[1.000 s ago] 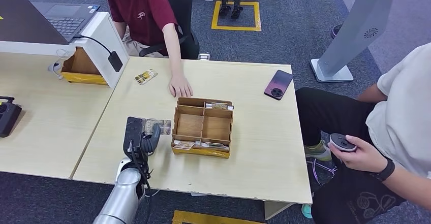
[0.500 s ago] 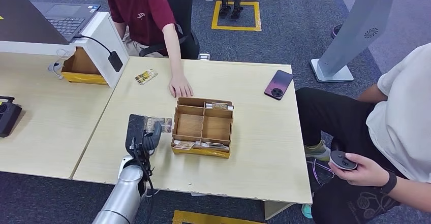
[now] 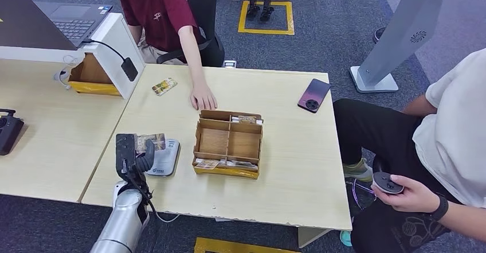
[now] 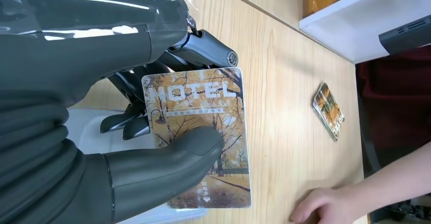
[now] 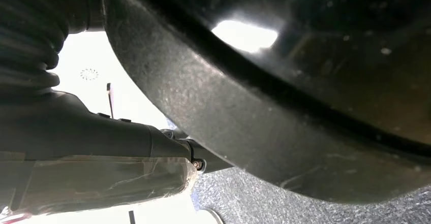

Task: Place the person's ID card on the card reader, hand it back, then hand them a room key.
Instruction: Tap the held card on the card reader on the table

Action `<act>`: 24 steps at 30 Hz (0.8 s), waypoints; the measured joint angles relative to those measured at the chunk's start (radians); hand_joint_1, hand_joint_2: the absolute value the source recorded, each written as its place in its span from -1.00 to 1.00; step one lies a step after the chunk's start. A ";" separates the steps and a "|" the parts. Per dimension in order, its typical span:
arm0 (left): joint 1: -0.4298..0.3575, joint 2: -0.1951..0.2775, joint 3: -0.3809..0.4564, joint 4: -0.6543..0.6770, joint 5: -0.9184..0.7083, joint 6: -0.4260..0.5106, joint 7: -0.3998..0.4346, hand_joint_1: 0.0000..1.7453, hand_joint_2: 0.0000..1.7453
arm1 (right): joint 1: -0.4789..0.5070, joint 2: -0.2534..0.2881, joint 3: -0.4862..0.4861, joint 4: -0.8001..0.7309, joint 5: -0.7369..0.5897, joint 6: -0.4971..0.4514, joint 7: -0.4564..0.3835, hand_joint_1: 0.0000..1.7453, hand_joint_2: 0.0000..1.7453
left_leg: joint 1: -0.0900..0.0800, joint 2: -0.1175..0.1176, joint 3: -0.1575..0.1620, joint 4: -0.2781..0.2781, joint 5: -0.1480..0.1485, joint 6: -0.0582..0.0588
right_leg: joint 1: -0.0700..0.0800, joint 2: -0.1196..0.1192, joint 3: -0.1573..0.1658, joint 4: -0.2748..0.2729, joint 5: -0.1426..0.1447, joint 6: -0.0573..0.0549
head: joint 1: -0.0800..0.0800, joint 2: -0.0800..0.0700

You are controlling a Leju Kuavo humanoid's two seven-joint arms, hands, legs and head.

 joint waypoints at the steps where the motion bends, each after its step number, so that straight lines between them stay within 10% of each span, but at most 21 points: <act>1: 0.001 0.000 0.004 0.000 -0.002 -0.001 -0.002 1.00 1.00 | 0.000 0.000 0.000 0.000 0.000 0.000 0.000 -1.00 1.00 | 0.000 0.000 0.000 0.000 0.000 0.000 | 0.000 0.000 0.000 0.000 0.000 0.000 | 0.000 0.000; 24: 0.030 0.000 0.012 0.000 -0.112 -0.011 0.004 1.00 1.00 | 0.000 0.000 0.001 0.000 0.000 0.000 0.000 -1.00 1.00 | 0.000 0.000 0.000 0.000 0.000 0.000 | 0.000 0.000 0.000 0.000 0.000 0.000 | 0.000 0.000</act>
